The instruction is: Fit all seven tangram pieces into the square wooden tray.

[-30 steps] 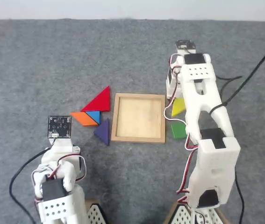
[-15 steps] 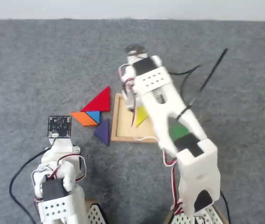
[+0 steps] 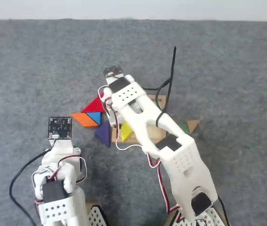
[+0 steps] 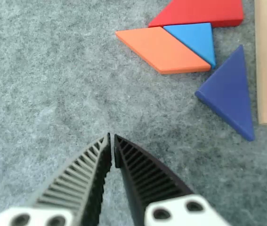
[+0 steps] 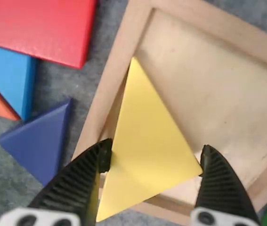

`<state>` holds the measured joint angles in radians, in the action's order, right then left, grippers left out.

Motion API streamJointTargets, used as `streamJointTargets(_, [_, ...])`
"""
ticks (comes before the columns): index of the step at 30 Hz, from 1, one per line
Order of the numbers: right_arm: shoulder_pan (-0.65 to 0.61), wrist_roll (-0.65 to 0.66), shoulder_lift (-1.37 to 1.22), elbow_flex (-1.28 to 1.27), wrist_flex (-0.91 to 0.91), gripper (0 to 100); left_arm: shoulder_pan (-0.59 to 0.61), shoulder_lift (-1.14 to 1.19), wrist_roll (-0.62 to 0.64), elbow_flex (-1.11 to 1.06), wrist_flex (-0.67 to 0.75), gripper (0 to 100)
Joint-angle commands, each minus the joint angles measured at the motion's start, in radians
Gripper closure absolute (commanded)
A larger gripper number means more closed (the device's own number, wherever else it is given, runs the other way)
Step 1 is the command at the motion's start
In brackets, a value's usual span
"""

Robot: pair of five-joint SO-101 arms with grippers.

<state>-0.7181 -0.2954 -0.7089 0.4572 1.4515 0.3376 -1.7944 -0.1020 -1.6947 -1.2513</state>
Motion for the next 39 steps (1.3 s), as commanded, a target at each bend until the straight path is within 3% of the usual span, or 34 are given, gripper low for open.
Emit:
streamJointTargets(1, [-0.015,-0.009,0.022,0.041,-0.047,77.5,0.005,-0.015,-0.009,0.01,-0.005,98])
streamJointTargets(6, [-0.012,-0.009,0.031,0.041,-0.05,69.2,0.005,-0.015,-0.009,0.01,-0.005,98])
streamJointTargets(17, [0.01,-0.002,0.064,0.043,-0.059,66.4,0.005,-0.015,-0.009,0.01,-0.005,98])
streamJointTargets(20, [0.015,0.086,0.162,0.043,0.01,66.0,0.005,-0.015,-0.009,0.01,-0.005,98])
streamJointTargets(23, [0.035,0.184,0.277,0.04,0.093,72.1,0.005,-0.015,-0.009,0.01,-0.005,98])
streamJointTargets(28, [0.102,0.408,0.377,0.034,0.197,98.4,0.005,-0.015,-0.009,0.01,-0.005,98])
streamJointTargets(30, [0.119,0.522,0.369,0.006,0.234,98.5,0.005,-0.015,-0.009,0.01,-0.005,98])
streamJointTargets(39, [0.085,0.631,0.259,-0.242,0.039,99.1,0.005,-0.015,-0.009,0.01,-0.005,98])
